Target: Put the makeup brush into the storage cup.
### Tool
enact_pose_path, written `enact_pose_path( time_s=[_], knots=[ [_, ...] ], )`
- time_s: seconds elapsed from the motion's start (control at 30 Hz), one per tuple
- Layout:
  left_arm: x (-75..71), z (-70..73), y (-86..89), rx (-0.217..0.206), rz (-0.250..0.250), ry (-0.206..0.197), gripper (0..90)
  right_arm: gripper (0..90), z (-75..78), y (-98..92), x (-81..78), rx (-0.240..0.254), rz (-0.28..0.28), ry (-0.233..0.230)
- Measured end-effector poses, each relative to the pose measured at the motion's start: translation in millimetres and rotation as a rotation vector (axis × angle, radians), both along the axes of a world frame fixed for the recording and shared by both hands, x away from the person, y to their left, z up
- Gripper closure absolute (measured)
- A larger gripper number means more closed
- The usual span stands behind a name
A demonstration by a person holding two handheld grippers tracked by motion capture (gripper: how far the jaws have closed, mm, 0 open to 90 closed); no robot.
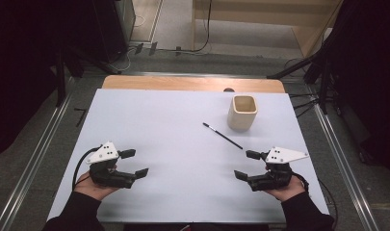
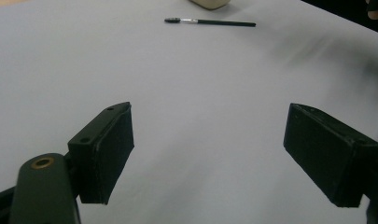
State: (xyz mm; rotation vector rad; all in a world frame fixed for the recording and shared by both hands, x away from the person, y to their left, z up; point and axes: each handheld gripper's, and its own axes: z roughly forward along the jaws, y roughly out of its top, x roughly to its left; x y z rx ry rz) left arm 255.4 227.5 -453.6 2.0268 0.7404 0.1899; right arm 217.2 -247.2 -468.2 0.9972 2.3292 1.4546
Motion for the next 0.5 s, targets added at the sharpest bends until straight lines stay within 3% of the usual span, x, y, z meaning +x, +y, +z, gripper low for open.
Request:
enact_pose_path(
  time_s=[0.2, 0.3, 0.37, 0.5],
  knots=[
    [0.3, 0.1, 1.8, 0.002, 0.009, 0.006, 16.6, 18.2, 0.5, -0.5, 1.1, -0.011, 0.004, -0.002],
    [0.8, -0.3, 1.0, 0.019, 0.009, 0.010, 16.6, 18.6, -0.4, 0.1, 1.9, -0.044, 0.009, 0.005],
    [1.0, -0.9, -0.4, 0.038, 0.013, 0.035, 16.6, 18.5, -1.7, 0.5, 2.9, -0.070, 0.006, 0.018],
    [1.8, -1.9, -2.3, 0.083, 0.018, 0.035, 16.7, 18.3, -4.4, 1.9, 3.4, -0.094, 0.007, 0.050]
  ],
)
